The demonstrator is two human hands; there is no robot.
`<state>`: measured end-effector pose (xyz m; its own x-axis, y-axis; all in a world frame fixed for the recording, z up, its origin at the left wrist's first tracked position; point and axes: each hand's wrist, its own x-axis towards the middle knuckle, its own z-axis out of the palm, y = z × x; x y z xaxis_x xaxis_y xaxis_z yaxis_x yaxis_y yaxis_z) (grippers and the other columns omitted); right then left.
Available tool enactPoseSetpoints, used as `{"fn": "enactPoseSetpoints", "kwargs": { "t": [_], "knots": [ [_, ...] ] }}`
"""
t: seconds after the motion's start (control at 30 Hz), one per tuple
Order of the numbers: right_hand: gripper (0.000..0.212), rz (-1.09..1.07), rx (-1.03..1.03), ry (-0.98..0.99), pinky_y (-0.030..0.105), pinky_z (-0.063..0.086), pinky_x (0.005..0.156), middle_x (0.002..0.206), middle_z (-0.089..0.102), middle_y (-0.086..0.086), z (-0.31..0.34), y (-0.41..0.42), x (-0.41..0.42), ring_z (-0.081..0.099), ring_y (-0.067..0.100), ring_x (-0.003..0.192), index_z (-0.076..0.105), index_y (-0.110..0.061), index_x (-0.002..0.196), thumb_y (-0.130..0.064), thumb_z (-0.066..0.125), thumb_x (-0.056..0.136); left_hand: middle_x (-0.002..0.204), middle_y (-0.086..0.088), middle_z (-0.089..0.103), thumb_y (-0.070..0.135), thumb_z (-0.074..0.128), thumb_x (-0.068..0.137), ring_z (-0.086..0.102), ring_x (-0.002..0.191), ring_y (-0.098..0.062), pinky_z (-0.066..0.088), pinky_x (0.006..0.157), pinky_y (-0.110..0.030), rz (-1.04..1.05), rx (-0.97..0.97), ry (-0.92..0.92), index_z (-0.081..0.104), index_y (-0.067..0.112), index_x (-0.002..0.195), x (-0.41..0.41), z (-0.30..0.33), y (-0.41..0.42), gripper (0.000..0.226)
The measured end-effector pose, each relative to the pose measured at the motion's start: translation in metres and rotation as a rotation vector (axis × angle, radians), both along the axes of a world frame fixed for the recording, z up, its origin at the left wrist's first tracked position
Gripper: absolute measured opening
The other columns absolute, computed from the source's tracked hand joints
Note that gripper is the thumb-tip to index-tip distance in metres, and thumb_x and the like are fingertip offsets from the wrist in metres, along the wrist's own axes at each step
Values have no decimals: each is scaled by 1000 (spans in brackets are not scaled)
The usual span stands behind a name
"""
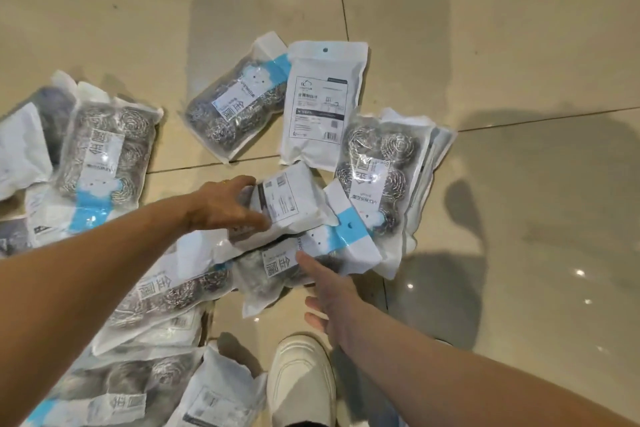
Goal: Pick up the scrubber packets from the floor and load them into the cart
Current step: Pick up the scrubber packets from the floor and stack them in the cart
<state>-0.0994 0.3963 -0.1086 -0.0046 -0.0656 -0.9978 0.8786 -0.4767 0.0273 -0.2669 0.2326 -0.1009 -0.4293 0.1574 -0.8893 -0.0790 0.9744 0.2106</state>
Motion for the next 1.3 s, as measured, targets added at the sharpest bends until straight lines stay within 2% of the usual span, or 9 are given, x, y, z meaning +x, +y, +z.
{"fn": "enactPoseSetpoints", "kwargs": {
  "t": [0.17, 0.3, 0.47, 0.53, 0.67, 0.77, 0.9, 1.03, 1.3],
  "knots": [
    [51, -71, 195, 61, 48, 55, 102, 97, 70, 3, -21, -4, 1, 67, 25, 100, 62, -12, 127, -23, 86, 83, 139, -4, 61, 64, 87, 67, 61, 120, -28, 49, 109, -47, 33, -25, -13, 37, 20, 152, 0, -11, -4, 108],
    [36, -84, 219, 102, 28, 54, 61, 97, 77, 8, 6, 12, 3, 71, 23, 82, 71, -13, 116, -14, 83, 81, 97, -1, 79, 40, 89, 77, 76, 86, -19, 62, 72, -31, 191, 107, -70, 69, 14, 110, 22, 11, -4, 46],
    [36, 5, 264, 161, 16, 40, 36, 97, 78, 11, 85, 46, 13, 63, 20, 64, 70, -13, 117, -13, 79, 82, 93, 2, 81, 45, 81, 83, 77, 84, -22, 63, 76, -38, 426, 258, -117, 74, 23, 107, 65, 86, -6, 33],
    [37, 46, 293, 189, 20, 47, 42, 96, 81, 8, 129, 53, 16, 73, 23, 73, 70, -15, 115, -14, 82, 80, 96, 5, 81, 42, 81, 84, 77, 88, -21, 62, 81, -37, 540, 296, -102, 73, 25, 110, 82, 131, -2, 32],
    [45, 126, 312, 287, 43, 66, 75, 102, 80, 5, 250, 62, 21, 80, 20, 85, 65, -23, 116, -22, 82, 73, 104, 1, 81, 25, 77, 89, 79, 93, -20, 60, 89, -43, 750, 385, -137, 70, 23, 116, 108, 251, 2, 28],
    [25, 221, 256, 398, 29, 62, 69, 97, 82, -3, 360, 67, 23, 78, 9, 84, 69, -25, 112, -17, 72, 89, 107, -3, 81, 20, 78, 89, 79, 97, -23, 59, 90, -44, 856, 432, -127, 68, 21, 122, 117, 353, -7, 35],
    [35, 255, 276, 472, 32, 61, 79, 98, 82, -5, 504, 69, 25, 78, 14, 91, 69, -24, 118, -4, 68, 88, 108, -7, 81, 17, 78, 87, 78, 97, -28, 59, 88, -43, 997, 482, -75, 69, 18, 122, 136, 494, -22, 37],
    [38, 258, 274, 509, 19, 55, 60, 99, 81, -7, 630, 67, 34, 78, 6, 80, 64, -32, 119, -9, 71, 89, 112, -10, 79, 21, 80, 82, 77, 103, -32, 57, 96, -48, 1074, 524, -32, 68, 16, 125, 165, 617, -36, 44],
    [26, 316, 251, 687, 32, 56, 72, 92, 82, 2, 782, 55, 47, 79, 16, 81, 69, -23, 115, -10, 67, 93, 114, -11, 79, 26, 83, 81, 76, 105, -33, 54, 102, -53, 1296, 665, 117, 67, 16, 127, 227, 762, -37, 50]
  ]
}}
